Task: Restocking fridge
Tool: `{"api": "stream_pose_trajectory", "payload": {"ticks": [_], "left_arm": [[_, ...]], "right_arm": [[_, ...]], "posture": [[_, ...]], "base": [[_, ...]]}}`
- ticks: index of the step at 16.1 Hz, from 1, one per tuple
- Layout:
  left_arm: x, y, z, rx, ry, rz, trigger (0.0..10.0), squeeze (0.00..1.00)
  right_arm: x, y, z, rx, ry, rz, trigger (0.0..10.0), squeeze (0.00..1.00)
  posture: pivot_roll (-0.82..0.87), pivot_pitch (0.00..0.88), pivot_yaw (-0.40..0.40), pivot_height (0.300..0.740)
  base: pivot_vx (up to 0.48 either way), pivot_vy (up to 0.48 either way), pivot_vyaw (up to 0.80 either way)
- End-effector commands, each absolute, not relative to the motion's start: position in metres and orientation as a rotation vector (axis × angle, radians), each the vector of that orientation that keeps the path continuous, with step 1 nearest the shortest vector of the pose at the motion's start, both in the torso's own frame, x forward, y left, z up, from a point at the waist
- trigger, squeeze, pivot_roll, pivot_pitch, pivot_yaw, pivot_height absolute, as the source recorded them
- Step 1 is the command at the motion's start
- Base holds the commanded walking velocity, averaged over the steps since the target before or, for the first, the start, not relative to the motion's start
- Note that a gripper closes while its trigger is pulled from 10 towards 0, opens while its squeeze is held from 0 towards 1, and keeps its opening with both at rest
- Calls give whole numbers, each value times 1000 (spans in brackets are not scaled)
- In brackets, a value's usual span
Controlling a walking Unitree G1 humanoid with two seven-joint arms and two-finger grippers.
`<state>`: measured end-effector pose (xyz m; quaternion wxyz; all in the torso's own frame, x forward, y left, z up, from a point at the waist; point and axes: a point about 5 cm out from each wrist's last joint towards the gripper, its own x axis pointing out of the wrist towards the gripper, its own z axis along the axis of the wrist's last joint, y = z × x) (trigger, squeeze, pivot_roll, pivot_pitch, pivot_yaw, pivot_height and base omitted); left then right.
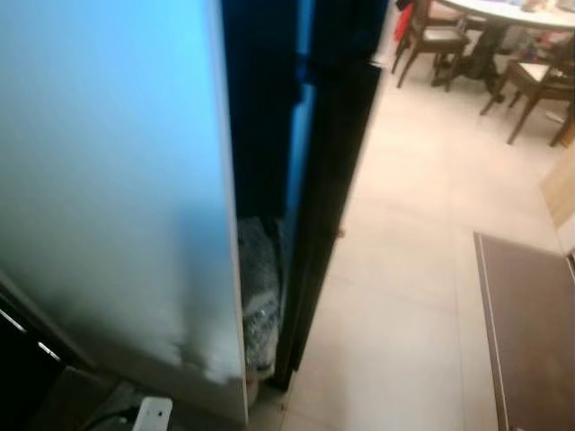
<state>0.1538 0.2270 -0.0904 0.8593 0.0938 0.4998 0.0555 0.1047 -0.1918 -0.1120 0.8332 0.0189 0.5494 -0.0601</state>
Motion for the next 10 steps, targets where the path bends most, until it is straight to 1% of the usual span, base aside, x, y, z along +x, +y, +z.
{"api": "stream_pose_trajectory", "payload": {"ticks": [1, 6, 8, 10], "left_arm": [[158, 222, -90, 188, 1039, 105, 10000, 0], [158, 222, -90, 187, 1039, 105, 10000, 0], [157, 223, -90, 205, 1043, 100, 10000, 0], [156, 223, -90, 209, 1046, 98, 10000, 0]], "right_arm": [[98, -188, -114, 48, 1184, -114, 10000, 0], [98, -188, -114, 48, 1183, -114, 10000, 0], [101, -194, -112, 27, 1149, -140, 10000, 0], [114, -205, -105, 13, 1034, -215, 10000, 0]], "posture": [[-137, 0, -20, 740], [-137, 0, -20, 740], [-140, 0, -19, 740], [-145, 0, -14, 740]], "base": [[356, 0, 0], [356, 0, 0], [0, 0, 0], [0, 0, 0]]}}
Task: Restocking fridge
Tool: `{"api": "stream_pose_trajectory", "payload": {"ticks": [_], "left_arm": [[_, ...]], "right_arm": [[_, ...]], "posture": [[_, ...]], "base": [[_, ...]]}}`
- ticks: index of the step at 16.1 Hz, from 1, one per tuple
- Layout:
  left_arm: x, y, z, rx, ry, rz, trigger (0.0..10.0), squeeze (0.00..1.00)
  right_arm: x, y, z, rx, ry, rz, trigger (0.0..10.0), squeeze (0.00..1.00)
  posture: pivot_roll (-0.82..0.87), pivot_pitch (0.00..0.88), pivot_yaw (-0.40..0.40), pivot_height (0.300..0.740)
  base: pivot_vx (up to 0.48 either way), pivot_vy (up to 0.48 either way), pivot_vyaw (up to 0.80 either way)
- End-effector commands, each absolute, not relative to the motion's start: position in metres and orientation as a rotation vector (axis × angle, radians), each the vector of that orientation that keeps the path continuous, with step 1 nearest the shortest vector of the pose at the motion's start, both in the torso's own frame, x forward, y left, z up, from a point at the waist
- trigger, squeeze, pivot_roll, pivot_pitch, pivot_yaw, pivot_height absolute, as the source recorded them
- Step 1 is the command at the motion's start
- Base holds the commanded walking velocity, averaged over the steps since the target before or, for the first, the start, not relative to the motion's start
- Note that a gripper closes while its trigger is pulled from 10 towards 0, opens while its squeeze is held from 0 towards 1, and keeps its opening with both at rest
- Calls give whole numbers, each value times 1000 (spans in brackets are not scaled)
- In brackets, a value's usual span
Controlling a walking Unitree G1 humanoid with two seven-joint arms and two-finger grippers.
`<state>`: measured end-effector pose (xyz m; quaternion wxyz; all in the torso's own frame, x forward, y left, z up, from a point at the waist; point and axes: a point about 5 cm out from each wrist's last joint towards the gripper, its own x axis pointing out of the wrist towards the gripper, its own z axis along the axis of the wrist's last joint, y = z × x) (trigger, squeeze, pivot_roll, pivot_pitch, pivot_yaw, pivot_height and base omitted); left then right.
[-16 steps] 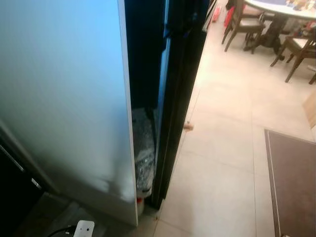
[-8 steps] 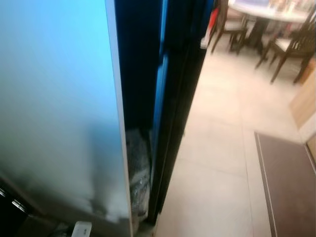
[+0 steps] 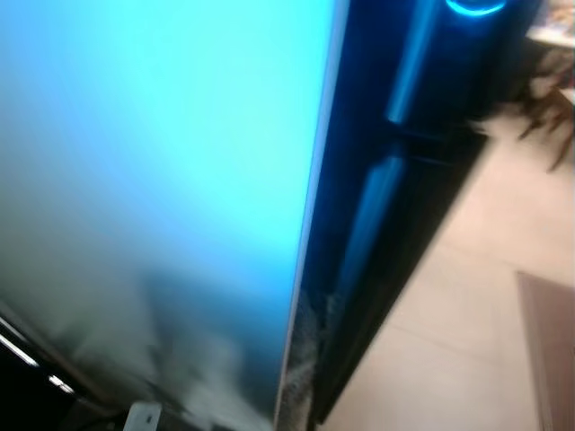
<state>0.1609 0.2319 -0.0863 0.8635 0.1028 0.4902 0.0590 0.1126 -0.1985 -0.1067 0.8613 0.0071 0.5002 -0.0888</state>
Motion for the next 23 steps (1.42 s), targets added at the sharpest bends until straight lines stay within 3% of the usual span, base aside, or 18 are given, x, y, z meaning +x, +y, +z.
{"api": "stream_pose_trajectory", "payload": {"ticks": [1, 2, 4, 23], "left_arm": [[156, 224, -90, 212, 1046, 95, 10000, 0], [157, 224, -90, 215, 1047, 91, 10000, 0], [157, 224, -90, 219, 1047, 85, 10000, 0], [157, 223, -90, 218, 1047, 77, 10000, 0]], "right_arm": [[121, -214, -99, 18, 958, -281, 10000, 0], [141, -229, -86, 18, 827, -355, 10000, 0], [148, -232, -80, 17, 753, -359, 10000, 0], [140, -227, -86, 2, 803, -329, 10000, 0]], "posture": [[-151, 0, -11, 740], [-158, 0, -9, 740], [-176, 0, -7, 740], [-169, 0, -12, 740]], "base": [[0, 0, 0], [0, 0, 0], [0, 0, 0], [0, 0, 0]]}}
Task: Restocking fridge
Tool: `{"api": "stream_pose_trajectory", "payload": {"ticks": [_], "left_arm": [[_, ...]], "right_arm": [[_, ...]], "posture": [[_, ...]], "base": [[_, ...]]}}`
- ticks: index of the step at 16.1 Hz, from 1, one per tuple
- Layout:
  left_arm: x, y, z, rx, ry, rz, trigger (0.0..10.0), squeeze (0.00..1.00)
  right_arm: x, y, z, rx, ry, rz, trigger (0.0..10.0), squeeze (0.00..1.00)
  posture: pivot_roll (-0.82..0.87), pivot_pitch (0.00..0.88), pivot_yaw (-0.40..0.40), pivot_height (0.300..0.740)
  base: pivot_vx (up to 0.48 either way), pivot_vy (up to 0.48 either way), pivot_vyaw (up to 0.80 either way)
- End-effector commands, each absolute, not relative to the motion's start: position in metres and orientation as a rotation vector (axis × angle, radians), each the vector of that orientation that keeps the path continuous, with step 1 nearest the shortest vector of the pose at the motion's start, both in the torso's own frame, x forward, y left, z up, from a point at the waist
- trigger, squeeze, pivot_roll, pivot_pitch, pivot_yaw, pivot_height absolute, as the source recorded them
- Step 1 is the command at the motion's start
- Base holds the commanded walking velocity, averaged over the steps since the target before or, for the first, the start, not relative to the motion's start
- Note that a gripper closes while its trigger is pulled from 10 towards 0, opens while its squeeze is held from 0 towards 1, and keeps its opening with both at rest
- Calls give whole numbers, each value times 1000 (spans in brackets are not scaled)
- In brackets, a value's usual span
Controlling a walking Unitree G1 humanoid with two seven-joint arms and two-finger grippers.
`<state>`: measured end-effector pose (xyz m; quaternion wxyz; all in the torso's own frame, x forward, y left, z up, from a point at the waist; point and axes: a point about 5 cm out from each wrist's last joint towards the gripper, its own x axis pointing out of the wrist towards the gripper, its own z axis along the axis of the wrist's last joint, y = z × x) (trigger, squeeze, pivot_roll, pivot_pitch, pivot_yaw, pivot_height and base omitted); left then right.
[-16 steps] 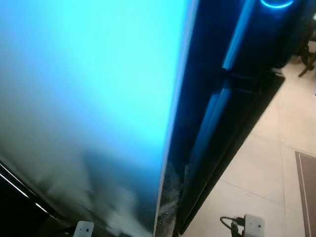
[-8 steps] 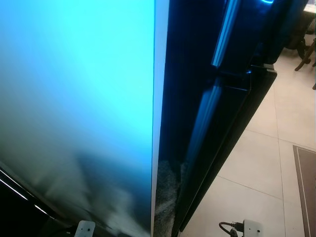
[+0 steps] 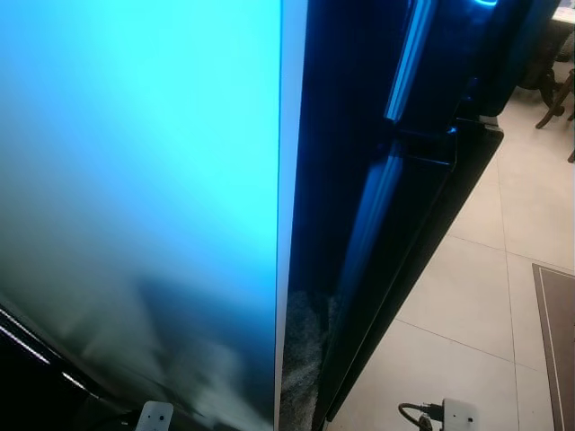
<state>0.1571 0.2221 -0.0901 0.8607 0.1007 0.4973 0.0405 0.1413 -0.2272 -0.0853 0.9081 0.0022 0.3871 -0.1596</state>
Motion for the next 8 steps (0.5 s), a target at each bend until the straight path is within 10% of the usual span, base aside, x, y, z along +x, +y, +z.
{"api": "stream_pose_trajectory", "payload": {"ticks": [1, 8], "left_arm": [[157, 223, -90, 215, 1048, 80, 10000, 0], [156, 222, -91, 220, 1065, 50, 10000, 0]], "right_arm": [[138, -228, -86, 12, 798, -345, 10000, 0], [117, -240, -95, 24, 943, -320, 10000, 0]], "posture": [[-161, 0, -18, 740], [-152, 0, -22, 740]], "base": [[0, 0, 0], [-220, 0, 0]]}}
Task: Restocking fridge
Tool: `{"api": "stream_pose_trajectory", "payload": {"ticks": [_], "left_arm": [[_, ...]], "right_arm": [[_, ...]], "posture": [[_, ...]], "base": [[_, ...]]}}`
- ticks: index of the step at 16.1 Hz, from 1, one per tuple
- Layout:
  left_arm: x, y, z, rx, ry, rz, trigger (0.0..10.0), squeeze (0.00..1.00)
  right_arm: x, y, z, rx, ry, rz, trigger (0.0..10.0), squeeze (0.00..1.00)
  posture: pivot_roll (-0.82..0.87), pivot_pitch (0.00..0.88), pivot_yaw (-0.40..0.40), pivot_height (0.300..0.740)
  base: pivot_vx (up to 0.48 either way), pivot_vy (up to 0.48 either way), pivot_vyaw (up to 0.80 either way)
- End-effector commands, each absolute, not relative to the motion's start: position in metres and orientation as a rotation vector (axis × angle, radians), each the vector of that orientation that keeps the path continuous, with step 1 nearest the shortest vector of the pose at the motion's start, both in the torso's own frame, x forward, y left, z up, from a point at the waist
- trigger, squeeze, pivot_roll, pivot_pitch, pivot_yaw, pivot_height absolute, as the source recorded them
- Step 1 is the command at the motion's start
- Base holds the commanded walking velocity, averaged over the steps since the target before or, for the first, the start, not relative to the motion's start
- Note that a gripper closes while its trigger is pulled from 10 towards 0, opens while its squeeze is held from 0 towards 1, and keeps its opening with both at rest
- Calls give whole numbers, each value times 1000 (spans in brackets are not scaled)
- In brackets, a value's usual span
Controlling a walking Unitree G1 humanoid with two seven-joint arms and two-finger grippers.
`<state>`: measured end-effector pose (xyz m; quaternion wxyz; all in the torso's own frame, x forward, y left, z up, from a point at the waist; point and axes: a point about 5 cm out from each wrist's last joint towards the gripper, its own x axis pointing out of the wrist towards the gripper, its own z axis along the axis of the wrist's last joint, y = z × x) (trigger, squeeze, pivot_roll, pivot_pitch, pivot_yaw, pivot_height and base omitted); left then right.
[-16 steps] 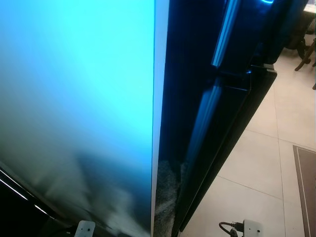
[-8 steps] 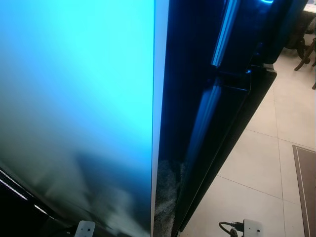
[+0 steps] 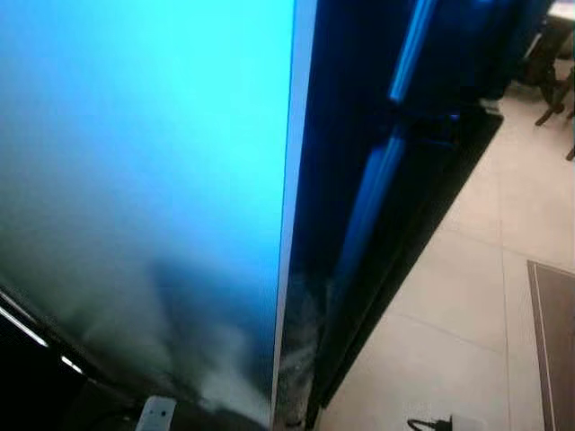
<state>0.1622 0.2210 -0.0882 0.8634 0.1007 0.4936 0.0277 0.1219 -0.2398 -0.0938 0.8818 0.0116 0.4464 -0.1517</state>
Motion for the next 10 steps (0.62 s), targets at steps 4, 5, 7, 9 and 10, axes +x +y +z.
{"api": "stream_pose_trajectory", "payload": {"ticks": [4, 5, 7, 9, 10], "left_arm": [[156, 222, -91, 219, 1067, 48, 10000, 0], [155, 222, -91, 219, 1068, 47, 10000, 0], [155, 222, -91, 220, 1068, 48, 10000, 0], [155, 222, -91, 220, 1068, 48, 10000, 0], [155, 222, -91, 219, 1069, 48, 10000, 0]], "right_arm": [[118, -240, -95, 30, 938, -318, 10000, 0], [118, -240, -95, 31, 937, -317, 10000, 0], [118, -239, -95, 33, 935, -315, 10000, 0], [119, -239, -95, 28, 930, -314, 10000, 0], [120, -239, -94, 22, 920, -315, 10000, 0]], "posture": [[-152, 0, -21, 740], [-152, 0, -21, 740], [-150, 0, -21, 740], [-148, 0, -21, 740], [-148, 0, -21, 740]], "base": [[0, 0, 0], [0, 0, 0], [0, 0, 0], [0, 0, 0], [0, 0, 0]]}}
